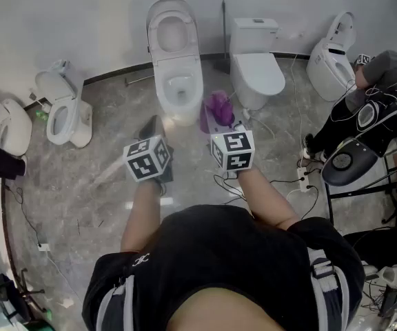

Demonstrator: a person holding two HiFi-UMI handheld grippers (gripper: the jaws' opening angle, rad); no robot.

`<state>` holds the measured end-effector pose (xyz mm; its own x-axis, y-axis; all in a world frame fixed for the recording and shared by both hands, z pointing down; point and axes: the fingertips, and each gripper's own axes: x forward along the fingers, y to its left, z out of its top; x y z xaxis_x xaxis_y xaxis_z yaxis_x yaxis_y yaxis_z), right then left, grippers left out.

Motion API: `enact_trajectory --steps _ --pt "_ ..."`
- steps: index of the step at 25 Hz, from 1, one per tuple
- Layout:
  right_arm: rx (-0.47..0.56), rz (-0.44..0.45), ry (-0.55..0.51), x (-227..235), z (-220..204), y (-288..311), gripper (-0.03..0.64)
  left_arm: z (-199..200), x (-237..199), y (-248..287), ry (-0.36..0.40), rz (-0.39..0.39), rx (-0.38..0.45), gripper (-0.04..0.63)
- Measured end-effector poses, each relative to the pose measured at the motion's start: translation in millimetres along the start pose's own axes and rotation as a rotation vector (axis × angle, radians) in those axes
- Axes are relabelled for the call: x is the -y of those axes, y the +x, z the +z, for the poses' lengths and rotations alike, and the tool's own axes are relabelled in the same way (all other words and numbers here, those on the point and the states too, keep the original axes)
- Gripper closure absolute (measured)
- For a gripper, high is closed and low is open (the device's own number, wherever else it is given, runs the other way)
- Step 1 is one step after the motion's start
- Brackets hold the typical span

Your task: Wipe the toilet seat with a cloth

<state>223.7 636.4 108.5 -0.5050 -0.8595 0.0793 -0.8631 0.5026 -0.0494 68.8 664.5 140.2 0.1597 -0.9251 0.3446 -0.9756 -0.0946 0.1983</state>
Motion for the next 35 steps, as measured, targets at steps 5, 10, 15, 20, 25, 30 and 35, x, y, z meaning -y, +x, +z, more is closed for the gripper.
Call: enact_trajectory --steps 5,10,15,20,25,30,35 --pt "-0.003 -0.003 -0.01 -11.5 -1.5 2.7 0.568 -0.9 -6.8 -2.6 0.021 -0.014 -0.015 0.586" --pt "0.007 -0.011 -0.008 -21.1 0.3 6.2 0.568 -1.0 -16.9 -5.4 0.048 -0.011 -0.021 0.586" --pt "0.015 -0.02 -0.014 -30.5 1.5 15.2 0.568 0.5 -28.3 -2.6 0.057 -0.019 -0.025 0.586" --pt "0.002 -0.039 -0.023 -43.1 -1.8 26.2 0.568 -1.5 -48.1 -1.3 0.056 -0.027 -0.035 0.586" --pt "-0.007 -0.051 -0.037 -67.0 -4.8 45.5 0.568 0.7 -79.7 0.4 0.051 -0.036 -0.038 0.586" --pt "-0.026 -0.076 -0.048 -97.7 -11.5 66.0 0.568 2.0 -118.8 -1.1 0.048 -0.059 -0.045 0.586" --pt "-0.069 -0.095 -0.044 -112.7 -26.8 75.7 0.568 -5.8 -145.1 4.5 0.031 -0.07 -0.074 0.586"
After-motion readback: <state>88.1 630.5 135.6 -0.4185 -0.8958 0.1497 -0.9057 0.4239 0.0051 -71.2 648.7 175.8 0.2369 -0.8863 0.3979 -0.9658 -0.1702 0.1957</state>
